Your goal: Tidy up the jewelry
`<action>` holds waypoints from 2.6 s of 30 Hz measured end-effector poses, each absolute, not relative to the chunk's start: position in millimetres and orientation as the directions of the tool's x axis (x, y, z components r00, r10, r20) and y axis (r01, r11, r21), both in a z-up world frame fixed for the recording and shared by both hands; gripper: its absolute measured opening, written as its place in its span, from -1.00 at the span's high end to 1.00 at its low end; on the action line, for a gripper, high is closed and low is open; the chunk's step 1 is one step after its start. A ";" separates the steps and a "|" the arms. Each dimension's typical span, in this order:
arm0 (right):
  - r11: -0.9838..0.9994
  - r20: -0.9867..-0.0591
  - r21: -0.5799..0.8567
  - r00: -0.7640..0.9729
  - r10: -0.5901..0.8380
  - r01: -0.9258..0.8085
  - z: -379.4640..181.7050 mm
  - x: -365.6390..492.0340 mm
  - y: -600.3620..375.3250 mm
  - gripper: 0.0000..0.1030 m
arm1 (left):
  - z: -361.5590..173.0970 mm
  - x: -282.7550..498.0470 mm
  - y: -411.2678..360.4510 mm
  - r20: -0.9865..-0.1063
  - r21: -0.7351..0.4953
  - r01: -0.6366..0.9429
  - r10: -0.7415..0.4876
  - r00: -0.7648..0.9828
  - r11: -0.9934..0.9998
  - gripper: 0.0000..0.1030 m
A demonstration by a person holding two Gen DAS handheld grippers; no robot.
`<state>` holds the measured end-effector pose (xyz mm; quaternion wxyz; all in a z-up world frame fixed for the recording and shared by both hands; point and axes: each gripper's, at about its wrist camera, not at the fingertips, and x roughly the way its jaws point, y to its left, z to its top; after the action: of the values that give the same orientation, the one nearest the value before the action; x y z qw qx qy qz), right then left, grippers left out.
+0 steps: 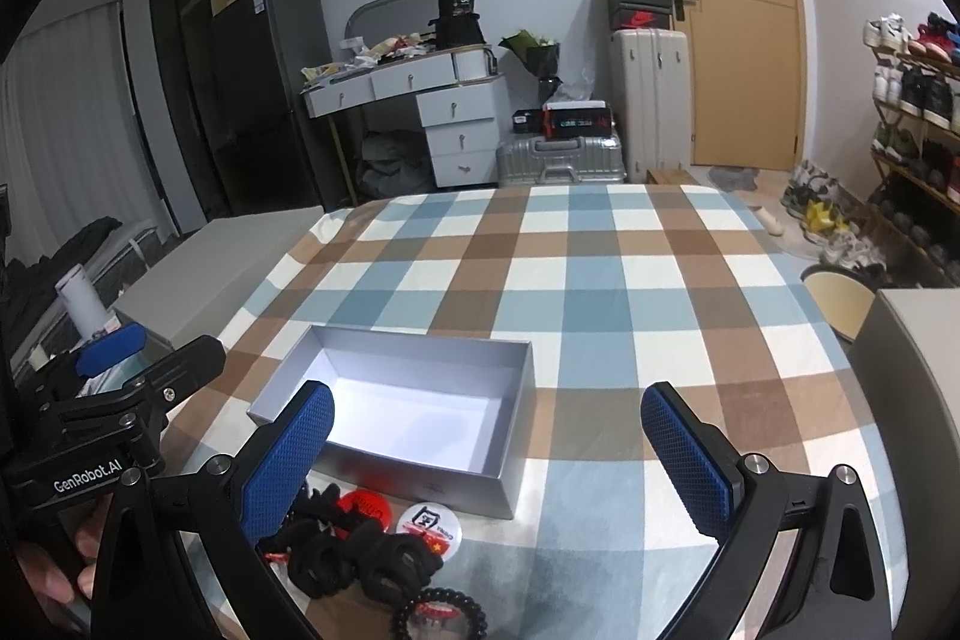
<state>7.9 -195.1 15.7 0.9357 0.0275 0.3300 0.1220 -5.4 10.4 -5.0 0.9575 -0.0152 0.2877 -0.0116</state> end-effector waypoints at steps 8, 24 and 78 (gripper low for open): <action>0.957 -0.629 0.157 0.722 0.288 -0.245 13.1 8.2 -191.6 -0.99 | -3.5 -5.0 9.4 -0.557 -0.031 0.017 -0.031 0.830 0.999 -0.98; 0.892 -0.746 0.266 0.508 0.431 -0.366 -19.3 12.0 -175.8 -0.86 | -2.6 -3.6 31.8 -0.551 -0.025 -0.071 0.046 0.833 0.997 -0.98; 0.845 -0.697 0.404 0.480 0.532 -0.351 -7.6 8.1 -202.3 0.11 | -57.7 -21.4 -14.8 -0.798 -0.033 0.452 -0.296 0.525 0.892 -0.91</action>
<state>8.1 -202.3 -7.6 0.8539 0.1033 0.4396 0.2586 -21.4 -14.8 -57.7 0.8685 0.0892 0.4376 -0.2150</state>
